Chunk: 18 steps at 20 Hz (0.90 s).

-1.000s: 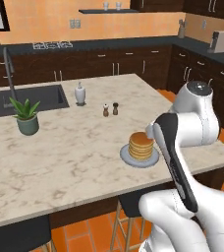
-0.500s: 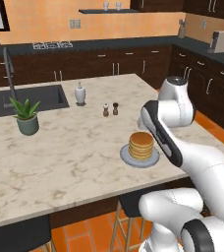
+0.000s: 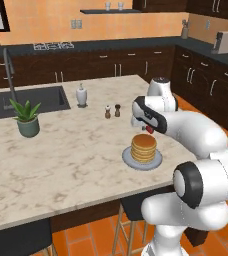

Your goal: Take the strawberry from the fridge and place it on top of the pancake, located on the dining counter.

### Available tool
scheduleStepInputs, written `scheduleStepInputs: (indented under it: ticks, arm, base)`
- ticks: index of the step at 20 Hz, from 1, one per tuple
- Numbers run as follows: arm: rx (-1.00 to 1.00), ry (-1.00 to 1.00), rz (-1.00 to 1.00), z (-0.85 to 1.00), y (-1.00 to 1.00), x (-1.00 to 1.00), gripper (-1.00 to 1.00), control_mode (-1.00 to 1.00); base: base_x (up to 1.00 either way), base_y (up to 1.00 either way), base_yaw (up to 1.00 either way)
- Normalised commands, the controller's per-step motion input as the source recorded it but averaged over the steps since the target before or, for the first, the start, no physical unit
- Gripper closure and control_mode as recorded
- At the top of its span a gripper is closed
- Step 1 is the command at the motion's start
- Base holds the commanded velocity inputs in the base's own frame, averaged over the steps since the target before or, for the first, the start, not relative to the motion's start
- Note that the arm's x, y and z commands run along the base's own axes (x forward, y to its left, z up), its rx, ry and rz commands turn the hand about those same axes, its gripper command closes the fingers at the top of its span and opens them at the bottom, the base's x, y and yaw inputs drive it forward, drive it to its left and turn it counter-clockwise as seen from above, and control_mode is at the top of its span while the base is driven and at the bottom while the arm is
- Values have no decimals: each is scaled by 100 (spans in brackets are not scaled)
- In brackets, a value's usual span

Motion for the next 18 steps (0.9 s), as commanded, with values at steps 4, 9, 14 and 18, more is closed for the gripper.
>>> scheduleStepInputs:
  ticks: [4,9,14,18]
  arm:
    - [0,3,0,-47,10,75,100,-100]
    - [0,13,0,-60,3,-7,100,-100]
    - [0,-4,0,-15,0,0,100,-100]
    - [0,0,0,-2,-3,-16,100,-100]
  base:
    - [0,0,0]
    - [0,0,0]
    - [0,0,0]
    - [0,0,0]
